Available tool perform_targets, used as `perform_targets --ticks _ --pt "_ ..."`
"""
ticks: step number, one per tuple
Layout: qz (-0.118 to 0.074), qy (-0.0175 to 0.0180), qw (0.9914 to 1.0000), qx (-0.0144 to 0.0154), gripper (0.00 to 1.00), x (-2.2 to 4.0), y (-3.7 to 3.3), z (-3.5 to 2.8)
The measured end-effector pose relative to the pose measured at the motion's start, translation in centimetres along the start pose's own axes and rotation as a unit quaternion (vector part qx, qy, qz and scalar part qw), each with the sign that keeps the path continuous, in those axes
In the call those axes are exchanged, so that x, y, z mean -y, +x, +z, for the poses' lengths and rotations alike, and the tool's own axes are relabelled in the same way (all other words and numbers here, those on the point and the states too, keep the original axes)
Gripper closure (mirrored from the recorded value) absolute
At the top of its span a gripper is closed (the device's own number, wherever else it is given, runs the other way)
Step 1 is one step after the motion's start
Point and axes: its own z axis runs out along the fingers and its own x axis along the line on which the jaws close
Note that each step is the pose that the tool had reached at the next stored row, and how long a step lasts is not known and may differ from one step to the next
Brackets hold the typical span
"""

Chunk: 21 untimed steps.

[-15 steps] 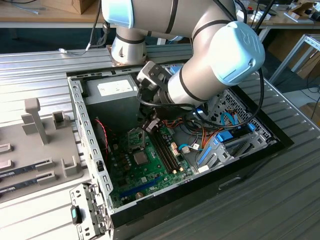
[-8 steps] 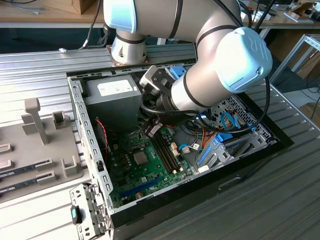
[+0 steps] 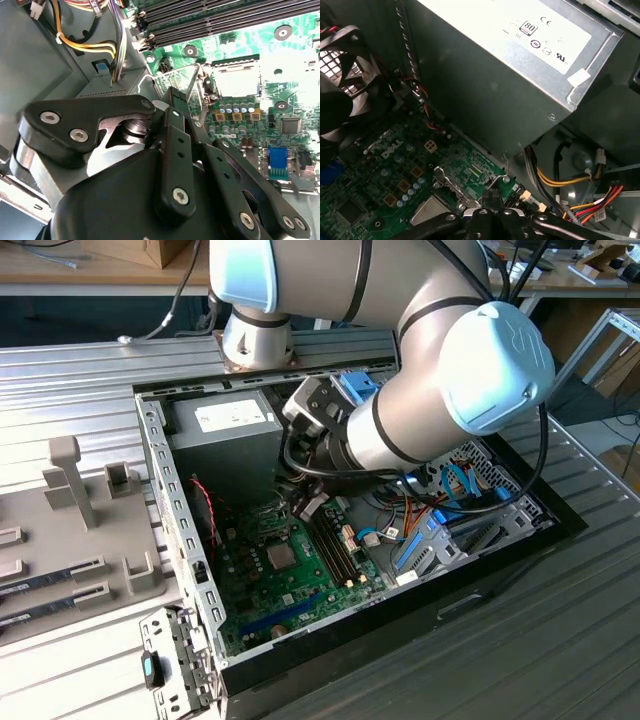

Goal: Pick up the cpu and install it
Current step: 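Close the cpu cover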

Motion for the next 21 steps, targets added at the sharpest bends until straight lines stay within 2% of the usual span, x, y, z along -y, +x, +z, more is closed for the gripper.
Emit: perform_targets --ticks 5,6,8,10,11,13,18,21 --pt "0.000 0.0002 1.00000 -0.0001 0.89 0.28 0.26 -0.15" --pt "0.000 0.0010 1.00000 -0.0009 0.89 0.28 0.26 -0.15" --pt "0.001 0.0056 0.99997 -0.0049 0.89 0.29 0.26 -0.16" --pt "0.002 0.0141 0.99982 -0.0124 0.89 0.29 0.26 -0.15" --pt "0.002 0.0203 0.99963 -0.0179 0.89 0.28 0.27 -0.16" --pt "0.003 0.0275 0.99932 -0.0243 0.89 0.29 0.26 -0.15" --pt "0.003 0.0281 0.99929 -0.0248 0.89 0.28 0.27 -0.15" --pt "0.003 0.0285 0.99927 -0.0252 0.89 0.38 0.29 0.07"
